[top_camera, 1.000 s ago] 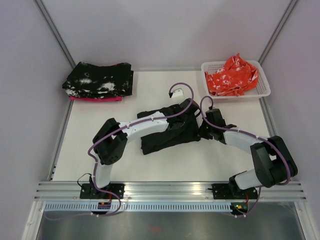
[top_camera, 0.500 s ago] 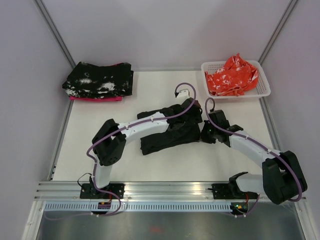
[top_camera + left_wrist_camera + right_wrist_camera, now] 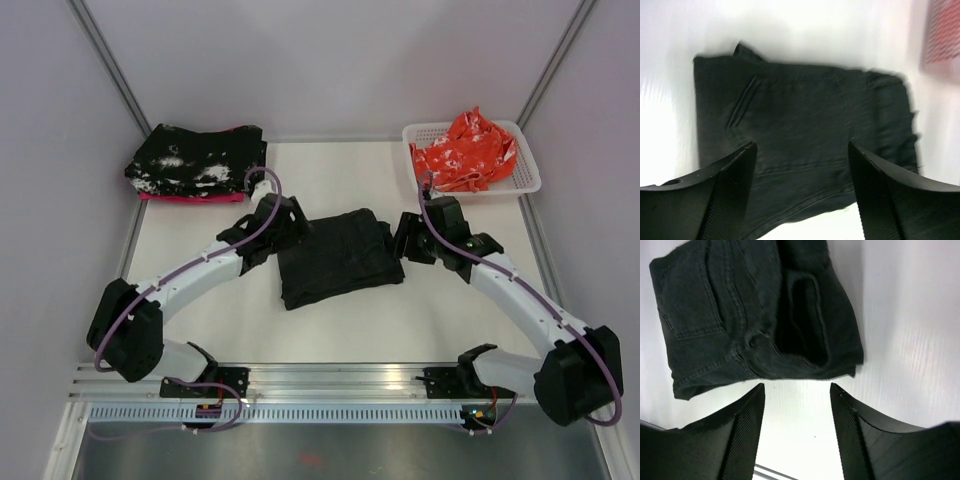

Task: Fold and stack the trousers
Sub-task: Fold the trousers

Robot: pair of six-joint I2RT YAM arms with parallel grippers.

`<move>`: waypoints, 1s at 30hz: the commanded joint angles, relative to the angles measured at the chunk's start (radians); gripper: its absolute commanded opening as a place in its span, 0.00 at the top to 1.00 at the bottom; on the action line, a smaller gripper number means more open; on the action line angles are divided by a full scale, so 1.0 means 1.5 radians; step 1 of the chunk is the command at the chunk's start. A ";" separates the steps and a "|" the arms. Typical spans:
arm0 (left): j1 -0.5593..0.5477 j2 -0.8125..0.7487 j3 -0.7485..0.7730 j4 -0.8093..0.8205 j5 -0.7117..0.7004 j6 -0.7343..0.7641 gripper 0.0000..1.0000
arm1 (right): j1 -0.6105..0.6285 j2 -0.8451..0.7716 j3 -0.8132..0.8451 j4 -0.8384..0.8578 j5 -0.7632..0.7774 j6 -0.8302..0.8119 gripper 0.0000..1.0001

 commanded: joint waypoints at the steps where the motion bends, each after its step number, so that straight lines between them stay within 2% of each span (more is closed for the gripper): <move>1: 0.003 -0.002 -0.069 0.042 0.067 0.058 0.23 | 0.020 0.067 0.100 0.033 -0.014 -0.051 0.37; 3: 0.003 0.001 -0.098 0.068 0.085 0.063 0.27 | 0.033 0.128 0.146 0.020 0.009 -0.064 0.36; 6: 0.004 0.011 -0.101 0.080 0.102 0.075 0.43 | 0.060 0.203 0.248 -0.009 0.027 -0.084 0.45; 7: 0.005 0.022 -0.099 0.083 0.111 0.080 0.52 | 0.073 0.229 0.280 -0.009 0.028 -0.086 0.55; 10: 0.005 0.056 -0.099 0.109 0.136 0.085 0.65 | 0.086 0.263 0.298 0.014 0.021 -0.079 0.70; 11: 0.005 0.066 -0.099 0.111 0.140 0.083 0.66 | 0.086 0.272 0.294 0.027 0.018 -0.072 0.73; 12: 0.005 0.077 -0.099 0.109 0.143 0.077 0.70 | 0.086 0.279 0.287 0.033 0.023 -0.065 0.81; 15: 0.011 0.118 -0.102 0.090 0.142 0.067 0.75 | 0.086 0.300 0.226 0.046 0.089 -0.044 0.92; 19: 0.030 0.136 -0.119 0.075 0.138 0.062 0.78 | 0.086 0.323 0.083 0.071 0.137 -0.043 0.94; 22: 0.047 0.129 -0.133 0.062 0.140 0.068 0.81 | 0.086 0.348 0.015 0.092 0.121 -0.034 0.97; 28: 0.054 0.065 -0.154 0.068 0.183 0.157 0.77 | 0.086 0.338 0.000 0.097 0.113 -0.018 0.99; 30: 0.056 0.032 -0.147 0.055 0.217 0.194 0.71 | 0.086 0.313 0.028 0.078 0.089 -0.011 0.98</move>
